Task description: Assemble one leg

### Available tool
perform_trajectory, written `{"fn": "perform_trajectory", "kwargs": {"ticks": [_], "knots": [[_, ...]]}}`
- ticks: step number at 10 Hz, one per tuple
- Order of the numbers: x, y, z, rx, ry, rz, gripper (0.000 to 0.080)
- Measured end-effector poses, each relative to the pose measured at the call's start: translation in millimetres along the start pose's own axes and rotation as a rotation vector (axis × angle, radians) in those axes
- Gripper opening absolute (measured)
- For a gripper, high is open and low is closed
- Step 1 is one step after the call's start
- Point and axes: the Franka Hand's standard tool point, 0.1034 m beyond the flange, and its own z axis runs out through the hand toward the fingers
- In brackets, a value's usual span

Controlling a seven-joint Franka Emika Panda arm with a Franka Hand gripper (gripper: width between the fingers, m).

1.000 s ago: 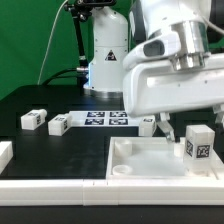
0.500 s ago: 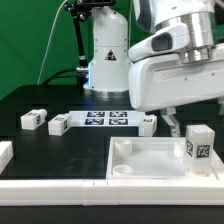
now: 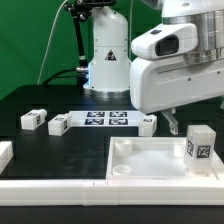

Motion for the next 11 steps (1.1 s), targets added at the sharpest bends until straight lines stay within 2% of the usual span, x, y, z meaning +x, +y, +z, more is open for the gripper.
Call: {"fn": "perform_trajectory", "kwargs": {"ticks": [4,5,7,11], "knots": [[-1.5,2.8,3.2,-0.006,-0.006,0.087,0.0649],[-2.5,9.0,5.7,-0.028,-0.011,0.1,0.0649],[-3.4,20.8,5.9,-0.04,-0.016,0.056,0.0649],[-2.8,16.0,7.1,-0.042,-0.015,0.08,0.0649]]}}
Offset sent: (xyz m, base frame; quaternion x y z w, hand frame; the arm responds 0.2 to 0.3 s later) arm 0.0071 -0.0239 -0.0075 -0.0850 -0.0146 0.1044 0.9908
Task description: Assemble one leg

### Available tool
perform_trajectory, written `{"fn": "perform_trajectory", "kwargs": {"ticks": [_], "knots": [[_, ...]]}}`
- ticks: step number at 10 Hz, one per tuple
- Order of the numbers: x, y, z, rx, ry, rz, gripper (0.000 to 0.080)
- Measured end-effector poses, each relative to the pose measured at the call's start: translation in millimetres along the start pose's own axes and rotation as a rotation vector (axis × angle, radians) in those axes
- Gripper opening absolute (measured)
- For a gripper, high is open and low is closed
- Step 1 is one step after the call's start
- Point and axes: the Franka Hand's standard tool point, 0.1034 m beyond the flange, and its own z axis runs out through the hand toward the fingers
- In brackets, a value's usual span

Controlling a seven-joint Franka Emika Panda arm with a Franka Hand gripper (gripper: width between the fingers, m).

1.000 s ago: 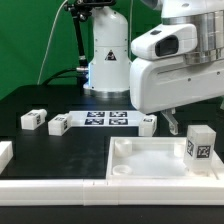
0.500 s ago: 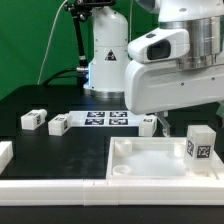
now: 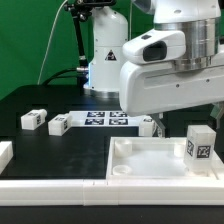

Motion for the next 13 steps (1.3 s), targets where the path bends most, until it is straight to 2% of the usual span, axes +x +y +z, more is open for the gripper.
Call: {"fn": "perform_trajectory", "kwargs": {"ticks": [2,4,7,9,10,11,13], "knots": [[9.1,-9.3,2.7,-0.016,0.039,-0.004,0.0649],[15.7,2.0,-0.1,-0.02,0.034,-0.011,0.0649],[16.8,4.4,5.3,-0.021,0.039,-0.035,0.0649],[16.8,2.9,5.5,-0.021,0.039,-0.037,0.0387],[16.8,2.6,5.5,-0.021,0.039,-0.037,0.0387],[16.8,2.5,5.6,-0.02,0.039,-0.036,0.0291],[16.8,2.1,5.7,-0.019,0.039,-0.01,0.0291]]}}
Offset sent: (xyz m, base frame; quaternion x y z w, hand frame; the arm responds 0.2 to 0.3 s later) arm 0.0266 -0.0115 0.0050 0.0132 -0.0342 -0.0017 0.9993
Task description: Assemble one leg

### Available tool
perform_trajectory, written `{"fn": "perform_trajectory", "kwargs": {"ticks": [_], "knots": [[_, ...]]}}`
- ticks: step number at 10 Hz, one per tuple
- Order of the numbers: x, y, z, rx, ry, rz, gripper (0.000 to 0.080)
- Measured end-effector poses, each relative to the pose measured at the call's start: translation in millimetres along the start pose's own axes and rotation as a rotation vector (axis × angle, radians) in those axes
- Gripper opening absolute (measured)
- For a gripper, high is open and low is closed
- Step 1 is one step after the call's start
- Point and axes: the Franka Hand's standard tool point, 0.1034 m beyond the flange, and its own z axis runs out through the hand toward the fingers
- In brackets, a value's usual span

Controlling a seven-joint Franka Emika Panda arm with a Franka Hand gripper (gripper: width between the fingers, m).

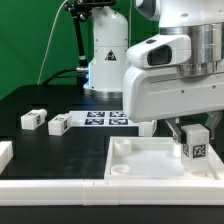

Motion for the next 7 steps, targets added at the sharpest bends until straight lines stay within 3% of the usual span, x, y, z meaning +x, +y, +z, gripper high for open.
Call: {"fn": "perform_trajectory", "kwargs": {"ticks": [7], "knots": [[-1.7,-7.8,2.1,0.039,0.006,0.717,0.0292]]}}
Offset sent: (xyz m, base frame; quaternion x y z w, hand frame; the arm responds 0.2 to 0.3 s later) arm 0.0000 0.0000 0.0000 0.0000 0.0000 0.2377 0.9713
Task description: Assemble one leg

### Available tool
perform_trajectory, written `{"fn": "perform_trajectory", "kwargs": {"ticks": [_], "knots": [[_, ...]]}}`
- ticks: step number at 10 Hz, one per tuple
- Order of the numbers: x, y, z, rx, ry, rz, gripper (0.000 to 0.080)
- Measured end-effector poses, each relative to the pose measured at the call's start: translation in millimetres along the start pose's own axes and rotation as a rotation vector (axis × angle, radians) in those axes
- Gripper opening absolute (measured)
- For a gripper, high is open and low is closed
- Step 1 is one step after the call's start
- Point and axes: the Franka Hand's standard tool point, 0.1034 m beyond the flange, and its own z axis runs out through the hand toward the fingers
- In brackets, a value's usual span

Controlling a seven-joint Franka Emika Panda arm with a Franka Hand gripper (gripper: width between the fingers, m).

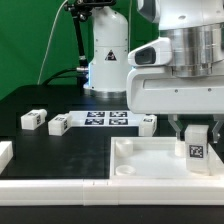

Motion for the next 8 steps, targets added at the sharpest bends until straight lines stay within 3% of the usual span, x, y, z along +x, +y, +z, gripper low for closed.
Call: {"fn": "perform_trajectory", "kwargs": {"ticks": [4,7,8], "knots": [[-5.5,-5.4,2.3,-0.01,0.012,0.46,0.0292],[-6.1,-6.0,2.5,-0.018,0.013,0.433,0.0296],[-6.9,-8.5,0.6,-0.033,-0.003,0.379,0.0501]]}}
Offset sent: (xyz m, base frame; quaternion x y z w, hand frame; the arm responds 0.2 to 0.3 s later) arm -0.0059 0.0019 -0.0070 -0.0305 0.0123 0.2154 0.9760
